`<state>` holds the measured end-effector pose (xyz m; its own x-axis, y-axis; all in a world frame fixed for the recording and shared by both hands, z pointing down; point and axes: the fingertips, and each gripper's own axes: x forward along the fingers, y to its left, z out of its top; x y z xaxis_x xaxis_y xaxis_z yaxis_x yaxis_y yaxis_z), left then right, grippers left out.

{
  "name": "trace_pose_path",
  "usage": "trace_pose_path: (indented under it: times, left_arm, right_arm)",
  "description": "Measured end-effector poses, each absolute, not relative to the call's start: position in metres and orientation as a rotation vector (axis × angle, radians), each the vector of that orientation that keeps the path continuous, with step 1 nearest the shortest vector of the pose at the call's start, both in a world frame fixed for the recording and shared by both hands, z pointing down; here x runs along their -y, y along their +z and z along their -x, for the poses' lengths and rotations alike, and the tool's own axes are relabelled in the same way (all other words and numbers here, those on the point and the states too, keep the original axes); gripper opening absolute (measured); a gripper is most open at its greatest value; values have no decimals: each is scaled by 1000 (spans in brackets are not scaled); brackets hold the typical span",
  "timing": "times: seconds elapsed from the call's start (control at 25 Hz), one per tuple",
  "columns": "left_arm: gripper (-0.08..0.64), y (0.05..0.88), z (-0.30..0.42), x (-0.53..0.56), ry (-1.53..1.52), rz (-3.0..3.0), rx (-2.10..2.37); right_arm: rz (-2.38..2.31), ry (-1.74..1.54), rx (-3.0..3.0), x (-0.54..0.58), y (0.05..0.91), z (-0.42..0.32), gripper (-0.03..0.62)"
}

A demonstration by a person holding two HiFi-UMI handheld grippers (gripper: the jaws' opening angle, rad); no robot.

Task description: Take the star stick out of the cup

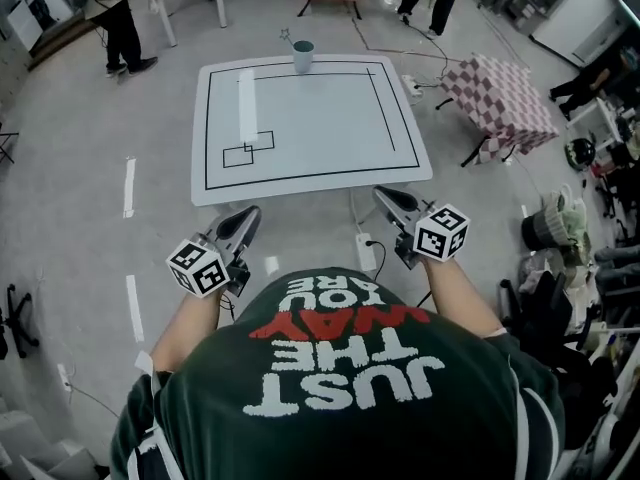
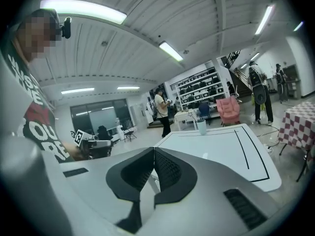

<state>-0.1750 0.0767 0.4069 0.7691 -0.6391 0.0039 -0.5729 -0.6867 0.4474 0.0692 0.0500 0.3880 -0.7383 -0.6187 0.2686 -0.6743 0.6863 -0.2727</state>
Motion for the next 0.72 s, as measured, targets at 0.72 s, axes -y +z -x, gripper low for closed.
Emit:
trace_pose_path:
  times: [0.72]
  left_arm:
    - [9,419,201,24,-173,-2493,959]
  right_arm:
    - [-1060,578,2743,73,398,-63,32]
